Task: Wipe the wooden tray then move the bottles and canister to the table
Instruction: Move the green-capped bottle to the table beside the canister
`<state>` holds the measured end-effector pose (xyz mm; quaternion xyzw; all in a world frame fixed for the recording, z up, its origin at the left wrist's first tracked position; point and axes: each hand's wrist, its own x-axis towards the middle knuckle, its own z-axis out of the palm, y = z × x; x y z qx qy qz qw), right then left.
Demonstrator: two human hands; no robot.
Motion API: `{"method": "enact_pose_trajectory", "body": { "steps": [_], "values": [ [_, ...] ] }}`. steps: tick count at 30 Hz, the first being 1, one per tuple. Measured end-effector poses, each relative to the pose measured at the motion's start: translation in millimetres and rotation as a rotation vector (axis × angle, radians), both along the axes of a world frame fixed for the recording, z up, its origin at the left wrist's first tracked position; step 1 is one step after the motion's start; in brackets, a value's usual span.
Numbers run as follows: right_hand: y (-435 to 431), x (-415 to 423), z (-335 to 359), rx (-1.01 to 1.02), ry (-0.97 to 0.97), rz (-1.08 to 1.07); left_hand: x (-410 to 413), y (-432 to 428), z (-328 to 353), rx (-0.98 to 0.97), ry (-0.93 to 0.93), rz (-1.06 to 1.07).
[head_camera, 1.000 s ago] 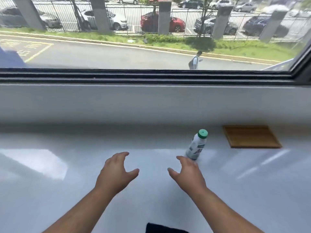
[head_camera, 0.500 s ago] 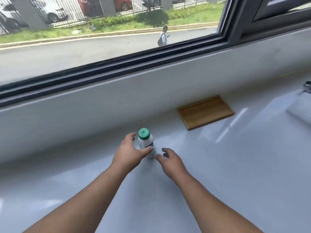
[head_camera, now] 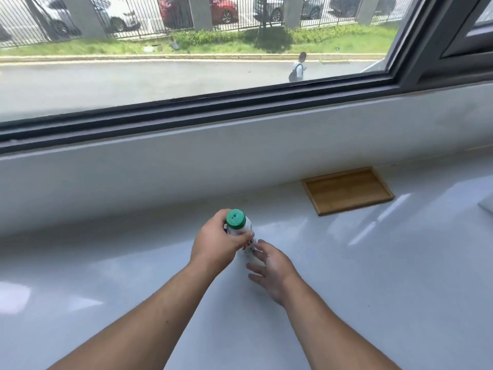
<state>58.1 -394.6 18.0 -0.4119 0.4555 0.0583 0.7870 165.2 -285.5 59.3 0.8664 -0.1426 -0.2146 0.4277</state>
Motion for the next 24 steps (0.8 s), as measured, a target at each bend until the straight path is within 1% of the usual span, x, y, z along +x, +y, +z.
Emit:
{"method": "enact_pose_trajectory", "body": {
  "steps": [5,13,18,24],
  "values": [
    [71,21,19,-0.022,0.001,0.159,5,84,21,0.009,-0.022,0.116],
    [241,50,37,-0.040,-0.016,0.422,-5,285,38,-0.007,-0.029,0.406],
    [365,48,38,-0.022,-0.019,0.634,-42,418,43,-0.003,-0.043,0.599],
    [516,18,42,-0.026,-0.005,0.941,-112,566,44,0.009,-0.011,0.866]
  ]
}}
